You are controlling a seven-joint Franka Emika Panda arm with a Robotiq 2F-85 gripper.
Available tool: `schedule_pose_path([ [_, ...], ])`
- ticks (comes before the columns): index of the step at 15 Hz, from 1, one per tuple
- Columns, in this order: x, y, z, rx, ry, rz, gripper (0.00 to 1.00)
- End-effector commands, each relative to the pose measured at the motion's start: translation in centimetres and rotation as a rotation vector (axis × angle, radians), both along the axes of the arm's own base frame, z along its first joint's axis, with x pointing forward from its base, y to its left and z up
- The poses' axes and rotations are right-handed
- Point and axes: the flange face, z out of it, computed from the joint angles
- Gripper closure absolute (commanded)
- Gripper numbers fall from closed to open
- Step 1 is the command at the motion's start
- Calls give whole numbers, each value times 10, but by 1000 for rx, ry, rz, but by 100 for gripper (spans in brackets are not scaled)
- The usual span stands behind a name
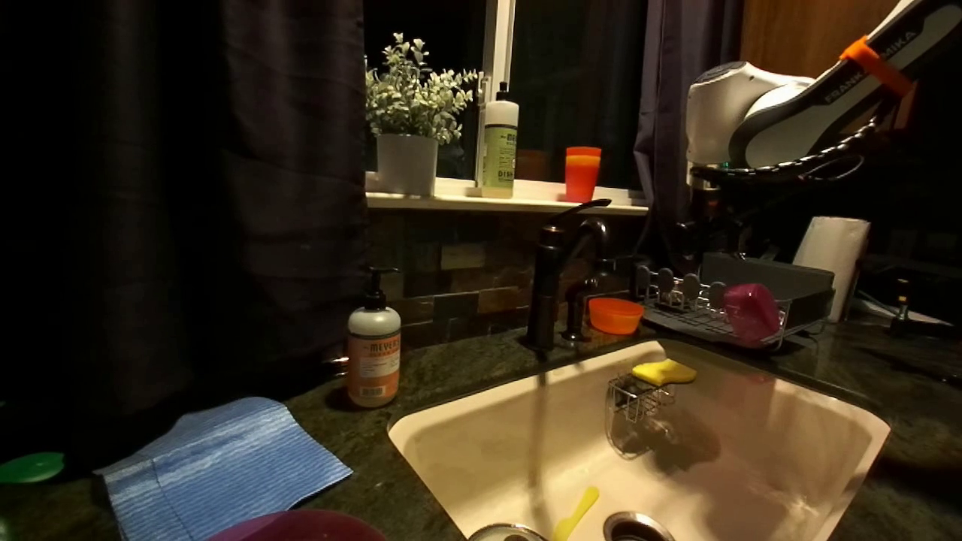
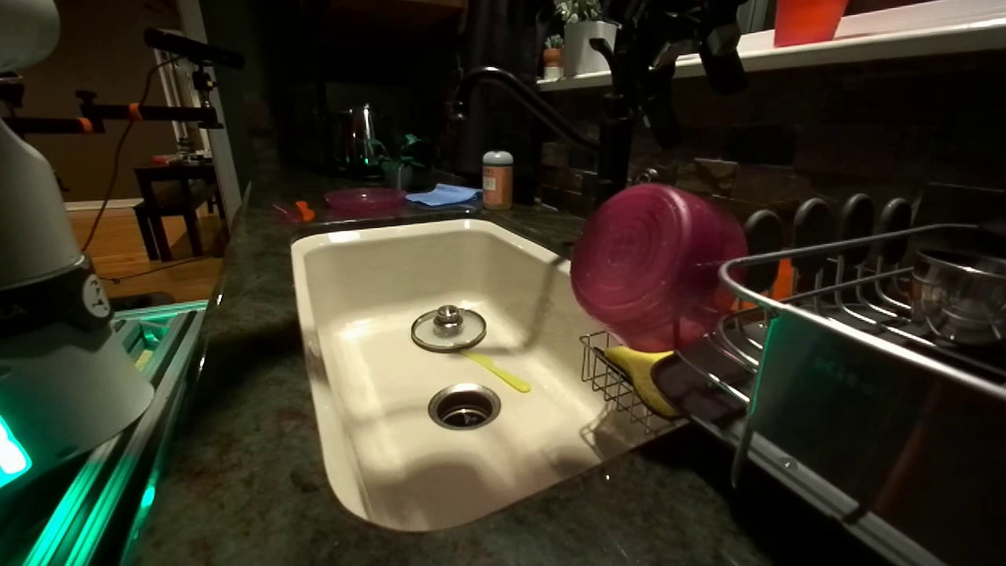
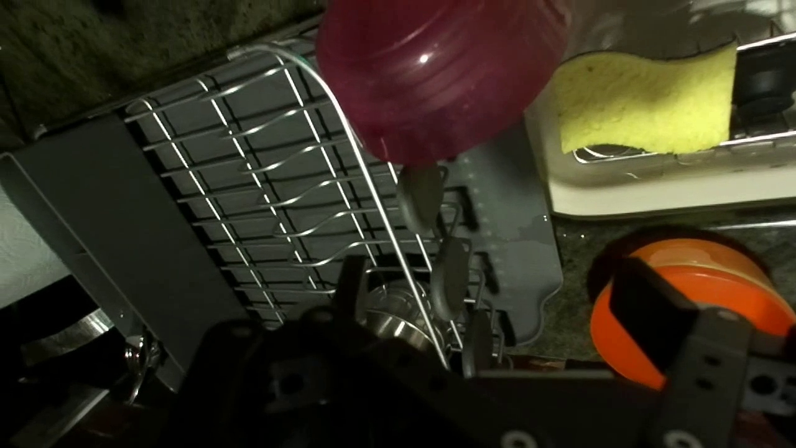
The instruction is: Put the orange bowl inside the yellow bowl and put the purple bowl inside the other plastic bowls
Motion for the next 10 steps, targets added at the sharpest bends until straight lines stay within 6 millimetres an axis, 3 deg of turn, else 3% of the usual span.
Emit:
schedule_pose_path([
  [1,7,-16,-7,5,68,-177,0],
  [10,37,-48,-27,102,140,-613,0],
])
